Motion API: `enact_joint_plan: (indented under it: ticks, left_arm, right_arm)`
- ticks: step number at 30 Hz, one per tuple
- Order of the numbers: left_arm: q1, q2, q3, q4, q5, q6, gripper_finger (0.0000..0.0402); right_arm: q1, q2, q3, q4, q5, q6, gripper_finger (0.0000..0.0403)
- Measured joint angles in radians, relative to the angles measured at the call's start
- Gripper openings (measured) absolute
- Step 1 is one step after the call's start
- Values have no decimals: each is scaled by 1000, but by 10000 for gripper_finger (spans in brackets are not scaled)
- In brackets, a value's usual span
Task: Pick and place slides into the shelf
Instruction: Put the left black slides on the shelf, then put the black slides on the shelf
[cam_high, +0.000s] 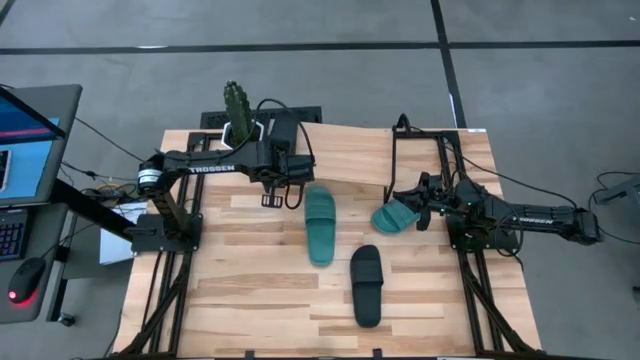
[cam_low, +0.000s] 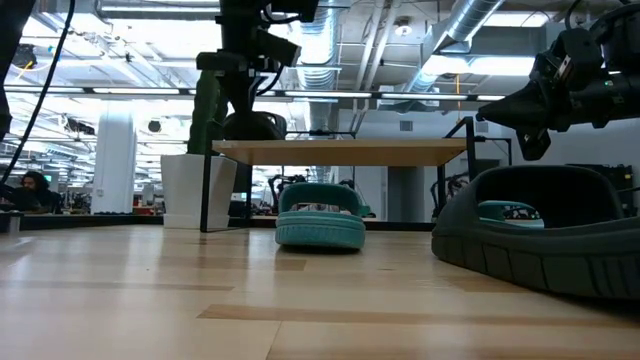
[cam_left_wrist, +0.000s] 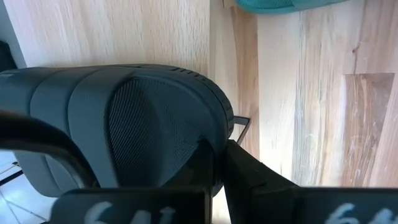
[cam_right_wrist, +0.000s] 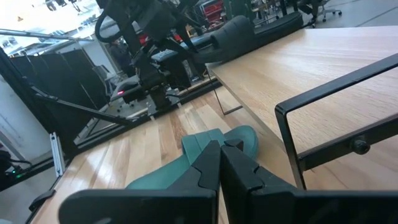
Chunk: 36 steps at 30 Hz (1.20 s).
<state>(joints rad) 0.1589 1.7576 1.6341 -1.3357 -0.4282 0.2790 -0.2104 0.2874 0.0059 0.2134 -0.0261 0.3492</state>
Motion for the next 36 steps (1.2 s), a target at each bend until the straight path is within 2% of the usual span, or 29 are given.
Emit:
enact_joint_plan:
  ticks: [6,11,29,36]
  left_arm:
    - [0,0,0,-18,6,-3,15]
    - [0,0,0,-21,63,-6,42]
    - [0,0,0,-24,66,-13,135]
    - [-2,0,0,-178,67,-19,151]
  right_arm:
    - [0,0,0,0,0,0,0]
    - [0,0,0,0,0,0,0]
    - [0,0,0,0,0,0,0]
    - [0,0,0,0,0,0,0]
